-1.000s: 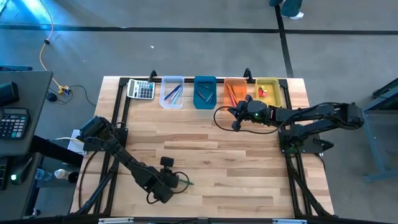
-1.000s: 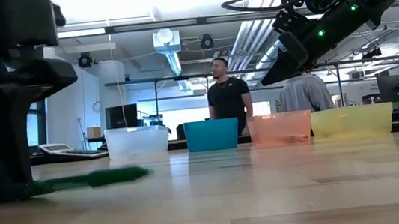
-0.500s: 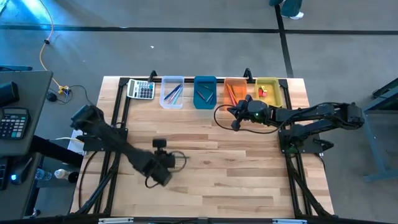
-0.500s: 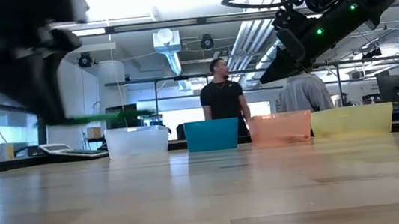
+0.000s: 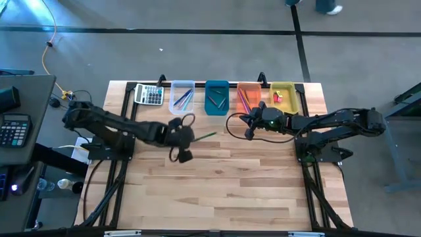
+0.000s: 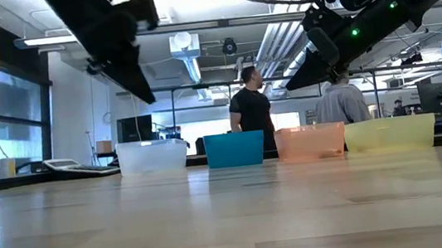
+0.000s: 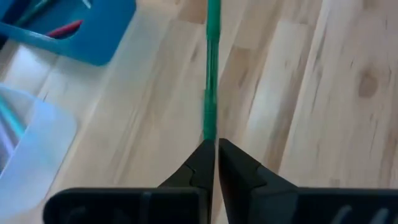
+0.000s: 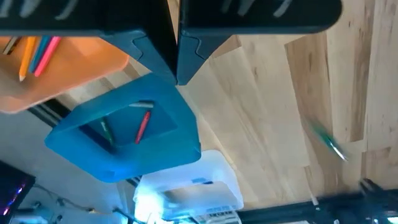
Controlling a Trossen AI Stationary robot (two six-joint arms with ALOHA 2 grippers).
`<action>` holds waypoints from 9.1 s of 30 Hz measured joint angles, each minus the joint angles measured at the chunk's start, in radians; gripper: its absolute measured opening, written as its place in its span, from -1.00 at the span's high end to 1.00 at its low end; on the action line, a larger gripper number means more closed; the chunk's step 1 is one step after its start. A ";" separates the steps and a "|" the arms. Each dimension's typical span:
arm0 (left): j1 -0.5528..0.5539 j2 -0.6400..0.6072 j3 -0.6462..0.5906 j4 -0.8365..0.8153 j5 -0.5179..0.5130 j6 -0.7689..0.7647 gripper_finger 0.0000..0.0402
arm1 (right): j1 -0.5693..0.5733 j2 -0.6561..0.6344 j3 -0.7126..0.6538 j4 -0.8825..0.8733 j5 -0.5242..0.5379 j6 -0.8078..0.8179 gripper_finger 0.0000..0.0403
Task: Sort crayons/erasers/pens/pencils in bins
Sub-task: Put the green pen into the transparent bin, then return to Home Position
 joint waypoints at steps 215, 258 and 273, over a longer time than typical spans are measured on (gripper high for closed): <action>0.569 -0.363 -0.722 1.319 0.756 0.371 1.00 | -0.292 -0.727 -0.307 -0.019 -0.385 -0.229 1.00; 0.612 -0.954 -0.920 1.041 0.578 0.268 1.00 | -0.268 -1.180 -0.438 -0.194 -0.273 -0.186 1.00; 0.348 -1.342 -0.919 0.585 0.183 0.294 1.00 | -0.269 -1.189 -0.438 -0.298 -0.235 -0.198 1.00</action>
